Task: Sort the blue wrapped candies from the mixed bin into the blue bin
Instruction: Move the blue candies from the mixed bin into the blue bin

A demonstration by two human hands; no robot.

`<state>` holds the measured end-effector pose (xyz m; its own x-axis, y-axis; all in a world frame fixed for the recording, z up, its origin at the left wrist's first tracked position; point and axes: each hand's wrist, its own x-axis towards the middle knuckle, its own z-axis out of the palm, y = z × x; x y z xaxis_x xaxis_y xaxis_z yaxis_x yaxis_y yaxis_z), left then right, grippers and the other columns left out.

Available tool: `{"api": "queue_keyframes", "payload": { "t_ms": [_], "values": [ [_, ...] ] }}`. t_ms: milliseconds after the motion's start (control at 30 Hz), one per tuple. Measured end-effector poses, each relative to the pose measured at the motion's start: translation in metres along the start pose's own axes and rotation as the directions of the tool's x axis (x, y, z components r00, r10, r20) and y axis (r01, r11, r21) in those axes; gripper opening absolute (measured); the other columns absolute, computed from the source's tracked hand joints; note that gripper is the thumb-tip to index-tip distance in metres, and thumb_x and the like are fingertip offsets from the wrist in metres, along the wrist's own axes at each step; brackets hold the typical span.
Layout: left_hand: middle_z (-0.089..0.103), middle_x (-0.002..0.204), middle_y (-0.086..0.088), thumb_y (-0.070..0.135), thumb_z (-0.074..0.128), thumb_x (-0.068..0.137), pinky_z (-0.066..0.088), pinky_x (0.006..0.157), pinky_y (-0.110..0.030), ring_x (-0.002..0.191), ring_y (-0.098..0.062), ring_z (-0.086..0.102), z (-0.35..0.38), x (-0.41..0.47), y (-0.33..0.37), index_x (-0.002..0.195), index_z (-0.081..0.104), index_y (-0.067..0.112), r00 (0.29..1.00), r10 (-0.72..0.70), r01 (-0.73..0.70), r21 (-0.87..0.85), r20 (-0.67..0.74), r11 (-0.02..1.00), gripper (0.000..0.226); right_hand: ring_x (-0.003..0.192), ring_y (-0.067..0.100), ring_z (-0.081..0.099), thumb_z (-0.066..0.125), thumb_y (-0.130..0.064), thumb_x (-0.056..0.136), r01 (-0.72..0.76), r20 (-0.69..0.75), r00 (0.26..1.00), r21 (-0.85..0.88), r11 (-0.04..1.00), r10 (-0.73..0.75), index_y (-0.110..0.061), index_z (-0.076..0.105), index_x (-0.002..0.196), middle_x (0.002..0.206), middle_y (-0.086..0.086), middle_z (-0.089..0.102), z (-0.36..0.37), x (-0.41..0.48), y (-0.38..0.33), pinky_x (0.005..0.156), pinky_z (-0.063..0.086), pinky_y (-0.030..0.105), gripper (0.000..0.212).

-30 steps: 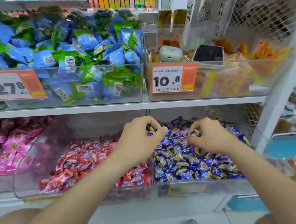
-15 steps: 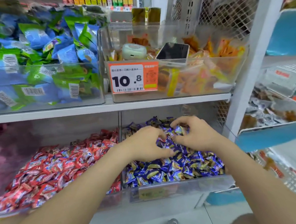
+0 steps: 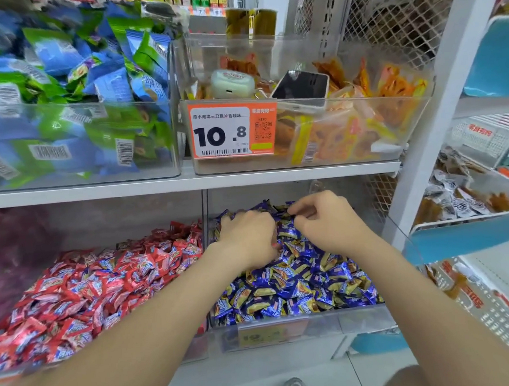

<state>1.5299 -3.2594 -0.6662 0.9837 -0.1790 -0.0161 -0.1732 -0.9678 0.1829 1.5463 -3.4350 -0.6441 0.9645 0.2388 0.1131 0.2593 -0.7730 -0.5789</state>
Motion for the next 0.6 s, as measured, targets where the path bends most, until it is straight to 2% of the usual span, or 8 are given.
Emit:
{"api": "queue_keyframes", "payload": {
  "t_ms": [167,233,300,333,400,500,533,600],
  "values": [
    [0.072,0.105,0.002,0.035,0.057,0.103,0.053,0.093,-0.048,0.105,-0.027,0.065,-0.026,-0.037,-0.014,0.115,0.073,0.032,0.966,-0.001,-0.051,-0.194,-0.258,0.980,0.020,0.087,0.008,0.069,0.056,-0.019,0.101,0.048,-0.001,0.999,0.001,0.999,-0.048,-0.027,0.078,0.112,0.091,-0.006,0.077,0.005,-0.004,-0.021,0.079,0.055,0.026,0.026],
    [0.066,0.100,0.005,0.034,0.055,0.100,0.054,0.086,-0.044,0.099,-0.024,0.063,-0.037,-0.063,-0.025,0.107,0.072,0.030,0.933,-0.032,-0.036,-0.182,-0.357,0.983,0.018,0.078,0.015,0.072,0.054,-0.020,0.101,0.095,0.038,0.995,0.022,0.995,-0.095,-0.031,0.077,0.105,0.078,-0.003,0.077,0.009,-0.010,-0.040,0.072,0.058,0.027,0.026],
    [0.060,0.086,0.007,0.037,0.056,0.092,0.052,0.074,-0.039,0.086,-0.022,0.060,-0.046,-0.088,-0.047,0.087,0.068,0.028,0.911,-0.135,0.079,-0.158,-0.389,0.984,0.015,0.068,0.015,0.070,0.054,-0.021,0.099,0.152,0.076,0.985,0.035,0.988,-0.154,-0.032,0.076,0.097,0.068,-0.001,0.075,0.019,-0.018,-0.065,0.065,0.056,0.026,0.025],
    [0.060,0.081,0.006,0.040,0.057,0.089,0.051,0.070,-0.037,0.082,-0.023,0.060,-0.049,-0.100,-0.059,0.080,0.065,0.027,0.915,-0.193,0.152,-0.139,-0.355,0.978,0.017,0.063,0.013,0.067,0.055,-0.021,0.099,0.179,0.086,0.980,0.038,0.983,-0.182,-0.031,0.075,0.093,0.065,-0.002,0.073,0.025,-0.022,-0.078,0.061,0.052,0.022,0.023],
    [0.062,0.073,0.002,0.046,0.057,0.086,0.053,0.068,-0.036,0.078,-0.027,0.064,-0.055,-0.118,-0.087,0.075,0.064,0.025,0.953,-0.257,0.239,-0.123,-0.162,0.963,0.024,0.054,0.008,0.058,0.057,-0.022,0.099,0.231,0.089,0.968,0.051,0.972,-0.235,-0.028,0.073,0.085,0.057,-0.006,0.065,0.040,-0.030,-0.107,0.053,0.042,0.015,0.022],
    [0.067,0.065,0.006,0.050,0.061,0.093,0.049,0.062,-0.027,0.066,-0.008,0.064,-0.060,-0.134,-0.122,0.082,0.074,0.025,0.967,-0.218,0.240,-0.185,0.134,0.953,0.030,0.054,0.003,0.055,0.057,-0.021,0.096,0.316,0.131,0.938,0.047,0.948,-0.320,-0.026,0.071,0.080,0.051,-0.015,0.057,0.065,-0.038,-0.145,0.053,0.039,0.015,0.022],
    [0.066,0.065,0.009,0.044,0.061,0.096,0.047,0.061,-0.025,0.062,-0.004,0.061,-0.060,-0.135,-0.137,0.085,0.076,0.026,0.965,-0.233,0.254,-0.216,0.120,0.943,0.026,0.055,0.003,0.055,0.056,-0.021,0.095,0.341,0.167,0.925,0.031,0.940,-0.341,-0.025,0.071,0.082,0.053,-0.014,0.056,0.074,-0.038,-0.155,0.055,0.039,0.015,0.021],
    [0.068,0.075,0.012,0.028,0.055,0.098,0.049,0.068,-0.024,0.071,-0.006,0.063,-0.062,-0.135,-0.178,0.088,0.075,0.030,0.950,-0.311,0.303,-0.222,-0.004,0.927,0.022,0.060,0.003,0.054,0.053,-0.017,0.093,0.388,0.235,0.898,-0.028,0.921,-0.371,-0.026,0.072,0.090,0.061,-0.015,0.056,0.092,-0.031,-0.169,0.065,0.047,0.025,0.021]
  ]
}}
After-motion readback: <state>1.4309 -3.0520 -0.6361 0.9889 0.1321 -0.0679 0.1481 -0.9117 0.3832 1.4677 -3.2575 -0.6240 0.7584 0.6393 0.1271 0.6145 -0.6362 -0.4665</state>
